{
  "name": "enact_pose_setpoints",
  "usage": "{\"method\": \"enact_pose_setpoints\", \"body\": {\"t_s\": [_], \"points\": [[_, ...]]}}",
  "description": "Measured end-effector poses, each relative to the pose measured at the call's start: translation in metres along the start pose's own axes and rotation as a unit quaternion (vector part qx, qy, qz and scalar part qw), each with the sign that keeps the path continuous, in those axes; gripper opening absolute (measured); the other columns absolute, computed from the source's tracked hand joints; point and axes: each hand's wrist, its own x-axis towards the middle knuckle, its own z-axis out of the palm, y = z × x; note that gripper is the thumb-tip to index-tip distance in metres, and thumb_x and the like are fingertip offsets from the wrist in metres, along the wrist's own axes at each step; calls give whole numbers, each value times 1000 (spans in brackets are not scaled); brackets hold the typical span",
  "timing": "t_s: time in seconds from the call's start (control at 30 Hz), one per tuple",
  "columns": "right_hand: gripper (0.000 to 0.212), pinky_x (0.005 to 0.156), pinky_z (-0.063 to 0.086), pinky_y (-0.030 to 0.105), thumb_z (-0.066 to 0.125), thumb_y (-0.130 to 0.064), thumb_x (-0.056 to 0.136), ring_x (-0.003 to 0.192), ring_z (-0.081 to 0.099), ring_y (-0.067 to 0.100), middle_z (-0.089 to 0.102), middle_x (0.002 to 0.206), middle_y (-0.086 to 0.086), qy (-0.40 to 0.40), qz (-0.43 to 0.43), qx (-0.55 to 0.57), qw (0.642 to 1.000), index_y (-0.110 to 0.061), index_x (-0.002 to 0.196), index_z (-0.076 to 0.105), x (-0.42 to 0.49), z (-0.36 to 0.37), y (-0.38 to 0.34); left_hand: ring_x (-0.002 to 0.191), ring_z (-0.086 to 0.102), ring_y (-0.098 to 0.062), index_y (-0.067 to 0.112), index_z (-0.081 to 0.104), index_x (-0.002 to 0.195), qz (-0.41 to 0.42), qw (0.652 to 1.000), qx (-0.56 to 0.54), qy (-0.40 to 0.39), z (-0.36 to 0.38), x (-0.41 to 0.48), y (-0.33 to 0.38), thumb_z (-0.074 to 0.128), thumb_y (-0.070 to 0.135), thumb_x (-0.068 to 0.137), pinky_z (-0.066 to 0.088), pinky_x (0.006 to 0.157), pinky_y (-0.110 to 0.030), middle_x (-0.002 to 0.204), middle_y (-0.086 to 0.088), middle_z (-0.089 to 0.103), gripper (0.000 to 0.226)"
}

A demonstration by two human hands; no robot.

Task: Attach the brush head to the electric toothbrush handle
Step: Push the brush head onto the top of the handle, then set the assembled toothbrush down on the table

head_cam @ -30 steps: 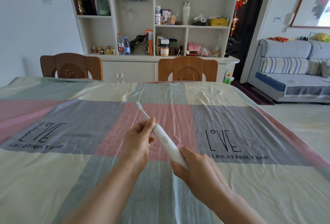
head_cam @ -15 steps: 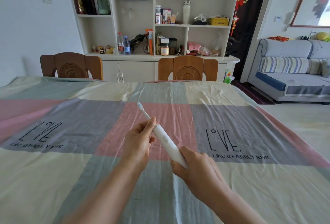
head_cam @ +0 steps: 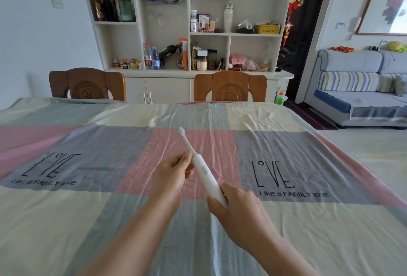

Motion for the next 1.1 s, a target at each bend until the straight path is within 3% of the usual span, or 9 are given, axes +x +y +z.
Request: {"method": "enact_pose_setpoints", "body": {"t_s": [0.1, 0.17, 0.23, 0.3, 0.4, 0.53, 0.67, 0.87, 1.1], "points": [[29, 48, 36, 31, 46, -47, 83, 52, 46, 14, 51, 62, -6, 3, 12, 14, 1000, -24, 67, 43, 2, 2, 1, 79, 71, -9, 27, 70, 97, -11, 998, 19, -61, 4, -11, 5, 58, 14, 85, 51, 67, -21, 81, 11, 77, 21], [26, 55, 41, 33, 47, -44, 86, 61, 51, 16, 53, 72, -5, 5, 17, 21, 1000, -20, 74, 48, 3, 3, 3, 92, 70, -15, 18, 64, 112, -40, 994, 8, -102, 7, -19, 8, 55, 12, 87, 54, 76, -28, 101, 3, 74, 27], [24, 59, 42, 32, 47, -41, 86, 66, 51, 15, 53, 77, -4, 6, 24, 25, 999, -19, 79, 51, 4, 3, 4, 100, 67, -18, 13, 58, 118, -70, 989, -8, -131, 10, -26, 12, 54, 12, 88, 54, 84, -36, 113, -4, 69, 30], [19, 57, 41, 30, 48, -40, 85, 66, 51, 13, 53, 76, -5, 5, 36, 38, 999, -21, 81, 51, 5, 5, 5, 98, 68, -17, 11, 56, 119, -97, 984, -33, -148, 13, -30, 13, 53, 11, 88, 55, 83, -38, 112, -5, 69, 31], [16, 57, 39, 31, 47, -39, 84, 70, 54, 16, 56, 79, -3, -2, 48, 41, 998, -23, 84, 48, 6, 7, 5, 94, 69, -12, 14, 58, 114, -118, 977, -40, -170, 16, -34, 12, 54, 13, 87, 57, 67, -31, 103, 0, 74, 27], [16, 47, 32, 27, 44, -41, 81, 62, 49, 15, 50, 67, -10, -6, 56, 26, 998, -26, 80, 41, 8, 9, 6, 87, 70, -7, 20, 68, 88, -128, 970, -32, -203, 17, -36, 9, 57, 14, 86, 55, 54, -26, 87, 6, 78, 13], [21, 56, 38, 34, 43, -40, 81, 73, 58, 23, 61, 77, -2, -16, 65, 1, 998, -21, 90, 44, 8, 11, 8, 83, 71, -8, 21, 68, 83, -142, 967, -19, -213, 18, -38, 5, 58, 13, 85, 56, 58, -25, 85, 4, 78, 13], [33, 62, 38, 34, 46, -40, 82, 89, 61, 30, 67, 94, 8, -41, 82, -38, 995, -13, 101, 46, 12, 15, 13, 67, 68, -1, 30, 76, 64, -157, 960, -9, -233, 23, -38, 0, 56, 13, 86, 51, 61, -21, 71, 10, 76, 35], [35, 62, 37, 34, 47, -40, 80, 88, 61, 31, 67, 95, 11, -54, 85, -68, 993, -11, 100, 46, 14, 16, 14, 67, 69, -4, 31, 76, 64, -165, 954, -2, -249, 22, -38, 0, 55, 15, 87, 51, 62, -24, 70, 10, 76, 35]]}}
